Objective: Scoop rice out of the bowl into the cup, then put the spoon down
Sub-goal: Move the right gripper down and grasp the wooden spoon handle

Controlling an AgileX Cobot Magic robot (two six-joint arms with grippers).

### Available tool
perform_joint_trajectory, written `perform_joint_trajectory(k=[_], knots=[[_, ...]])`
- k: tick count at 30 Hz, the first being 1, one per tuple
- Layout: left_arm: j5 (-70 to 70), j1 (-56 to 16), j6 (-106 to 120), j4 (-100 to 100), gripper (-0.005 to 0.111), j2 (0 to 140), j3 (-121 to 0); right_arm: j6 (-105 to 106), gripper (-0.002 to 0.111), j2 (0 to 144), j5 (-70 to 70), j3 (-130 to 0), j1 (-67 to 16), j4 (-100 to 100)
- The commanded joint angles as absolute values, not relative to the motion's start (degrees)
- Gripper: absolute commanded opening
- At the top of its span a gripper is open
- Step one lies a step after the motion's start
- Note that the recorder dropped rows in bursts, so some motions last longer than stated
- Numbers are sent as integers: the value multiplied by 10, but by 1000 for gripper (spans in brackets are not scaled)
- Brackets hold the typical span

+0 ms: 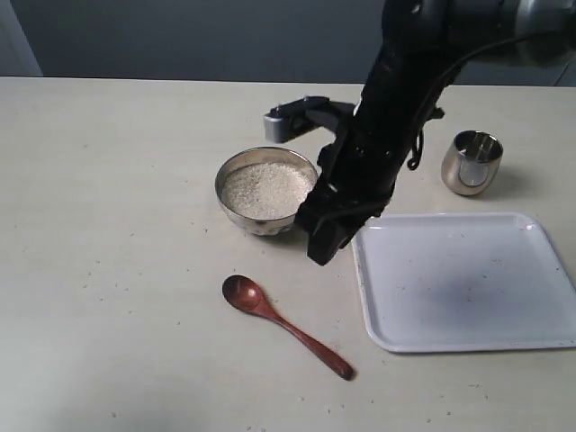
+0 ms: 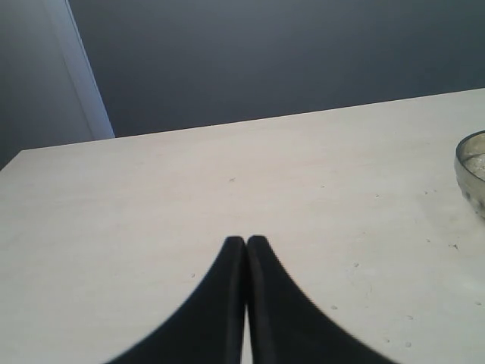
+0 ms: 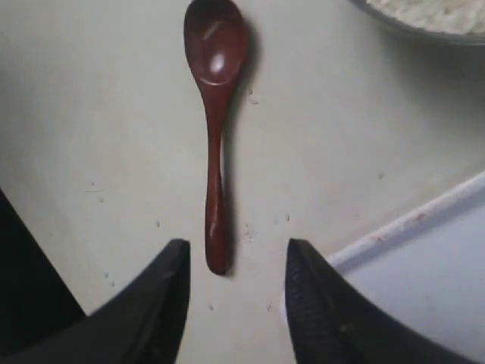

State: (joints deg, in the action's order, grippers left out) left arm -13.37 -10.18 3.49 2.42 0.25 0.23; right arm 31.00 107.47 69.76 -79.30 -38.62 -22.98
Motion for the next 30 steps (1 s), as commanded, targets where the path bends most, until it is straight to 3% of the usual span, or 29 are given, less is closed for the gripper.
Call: perform_joint_trajectory(k=[1,9,12,20,30], knots=[[-133,-104,31,25,1,0,0,314,41,1100,700,-797,-418,-219],[-133,-104,31,25,1,0,0,244,41,1112,700,-772,-487,-158],[-133,-104,31,25,1,0,0,222,41,1112,639,-713,-505,-150],[-133,-104,31,25,1,0,0,207,41,1112,542,-671,-505,-157],[-133,-104,31,25,1,0,0,205,41,1151,551,-671,-507,-156]])
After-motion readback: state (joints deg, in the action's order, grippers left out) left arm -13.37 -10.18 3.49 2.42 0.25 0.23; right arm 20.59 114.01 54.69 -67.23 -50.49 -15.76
